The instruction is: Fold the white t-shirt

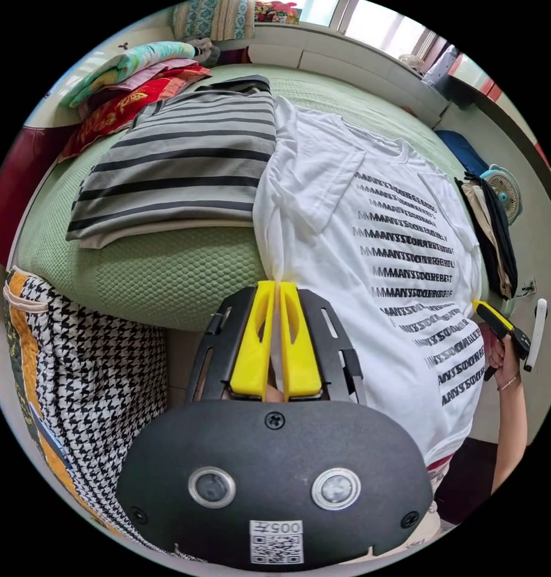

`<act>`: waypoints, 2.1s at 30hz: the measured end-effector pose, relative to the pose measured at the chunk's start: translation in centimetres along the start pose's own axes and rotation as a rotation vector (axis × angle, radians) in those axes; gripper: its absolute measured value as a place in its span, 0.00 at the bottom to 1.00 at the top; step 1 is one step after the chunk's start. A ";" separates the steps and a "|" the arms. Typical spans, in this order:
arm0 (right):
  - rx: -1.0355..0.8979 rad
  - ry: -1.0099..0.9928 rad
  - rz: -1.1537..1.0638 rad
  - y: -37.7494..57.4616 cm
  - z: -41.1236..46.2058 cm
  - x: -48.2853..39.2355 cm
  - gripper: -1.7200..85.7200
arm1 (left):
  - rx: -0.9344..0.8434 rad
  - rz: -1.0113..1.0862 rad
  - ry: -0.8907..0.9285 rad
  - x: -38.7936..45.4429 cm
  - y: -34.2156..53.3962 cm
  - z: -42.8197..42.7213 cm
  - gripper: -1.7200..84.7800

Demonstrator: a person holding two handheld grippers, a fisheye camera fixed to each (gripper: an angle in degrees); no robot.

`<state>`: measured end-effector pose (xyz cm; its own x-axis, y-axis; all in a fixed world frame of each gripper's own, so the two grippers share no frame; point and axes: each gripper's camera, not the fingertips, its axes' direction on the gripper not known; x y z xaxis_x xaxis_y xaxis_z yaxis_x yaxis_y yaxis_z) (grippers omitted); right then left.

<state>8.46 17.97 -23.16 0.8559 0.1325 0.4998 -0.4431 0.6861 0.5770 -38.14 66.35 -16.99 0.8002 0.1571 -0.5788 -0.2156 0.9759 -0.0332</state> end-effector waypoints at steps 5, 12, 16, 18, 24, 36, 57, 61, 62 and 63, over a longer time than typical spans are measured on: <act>0.060 -0.003 -0.038 0.0 -2.7 0.6 0.00 | 0.069 0.060 0.017 -0.5 -0.5 -3.5 0.03; 0.207 0.010 -0.013 -6.1 -8.5 2.8 0.00 | 0.193 0.118 -0.020 -0.8 -5.9 -9.5 0.03; 0.263 0.125 -0.027 -12.1 -9.9 1.7 0.00 | 0.250 0.114 -0.048 -0.6 -10.8 -11.3 0.03; 0.273 0.152 -0.009 -14.6 -10.1 1.3 0.00 | 0.281 0.090 -0.042 -0.6 -13.9 -11.8 0.04; 0.226 0.090 0.127 -18.4 -9.3 2.1 0.06 | 0.227 -0.012 -0.058 -2.0 -16.7 -9.6 0.09; 0.017 -0.084 0.029 -2.8 -4.7 6.3 0.12 | 0.094 0.053 0.076 -7.2 -4.5 -5.0 0.14; 0.058 0.039 0.114 1.9 -3.8 5.8 0.00 | 0.011 -0.043 0.123 -8.7 1.0 -1.0 0.14; 0.050 0.035 0.136 2.3 -3.6 6.1 0.00 | -0.022 -0.064 0.125 -8.5 0.7 0.5 0.14; 0.052 0.039 0.134 2.4 -3.6 6.0 0.00 | -0.028 -0.075 0.121 -8.5 0.6 0.8 0.14; 0.057 0.049 0.128 2.5 -3.7 5.7 0.00 | -0.033 -0.089 0.118 -8.5 0.5 1.1 0.14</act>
<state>13.24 23.04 -21.25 0.8029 0.2519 0.5403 -0.5625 0.6201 0.5469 -44.46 65.62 -11.16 0.7458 0.0495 -0.6644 -0.1665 0.9794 -0.1139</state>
